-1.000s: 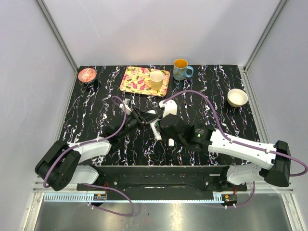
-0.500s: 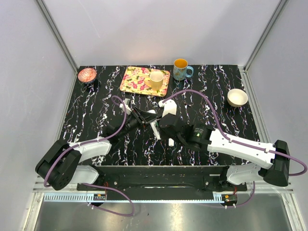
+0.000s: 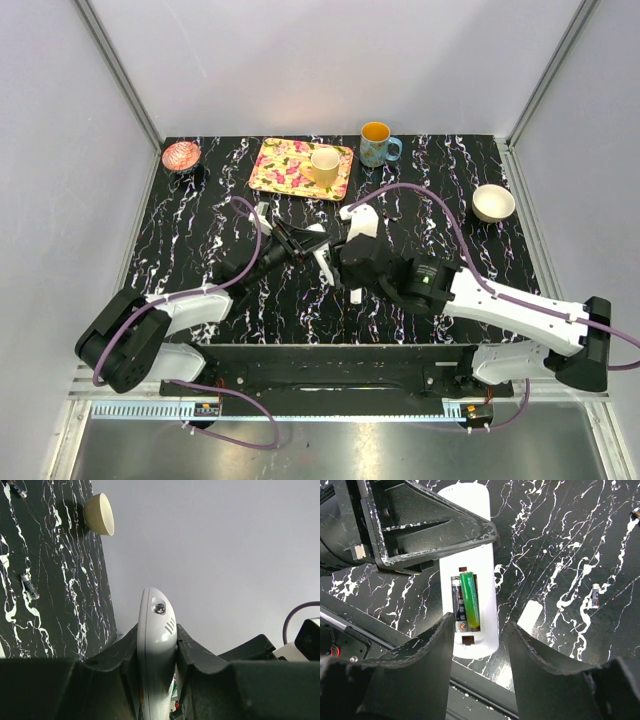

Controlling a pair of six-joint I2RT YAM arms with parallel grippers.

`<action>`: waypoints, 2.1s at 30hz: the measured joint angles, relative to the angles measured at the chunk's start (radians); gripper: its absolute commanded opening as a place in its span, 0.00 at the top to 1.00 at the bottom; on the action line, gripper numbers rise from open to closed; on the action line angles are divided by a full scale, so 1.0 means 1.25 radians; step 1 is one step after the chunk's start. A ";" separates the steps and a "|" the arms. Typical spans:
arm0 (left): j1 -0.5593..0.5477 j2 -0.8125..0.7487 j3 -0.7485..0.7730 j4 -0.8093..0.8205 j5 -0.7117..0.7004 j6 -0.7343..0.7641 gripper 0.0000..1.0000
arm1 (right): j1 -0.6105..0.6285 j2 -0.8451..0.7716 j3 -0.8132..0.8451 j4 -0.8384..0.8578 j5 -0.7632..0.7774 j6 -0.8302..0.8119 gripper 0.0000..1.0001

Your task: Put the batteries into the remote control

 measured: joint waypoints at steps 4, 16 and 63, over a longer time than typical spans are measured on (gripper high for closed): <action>0.000 0.002 0.000 0.014 0.000 0.000 1.00 | 0.000 -0.033 0.007 -0.032 0.005 0.005 0.40; 0.000 0.046 0.000 0.042 0.002 0.001 1.00 | -0.088 -0.116 0.004 -0.025 -0.111 0.112 0.23; 0.002 0.047 -0.001 0.119 0.033 0.010 1.00 | -0.376 -0.098 -0.297 0.377 -0.633 0.475 0.27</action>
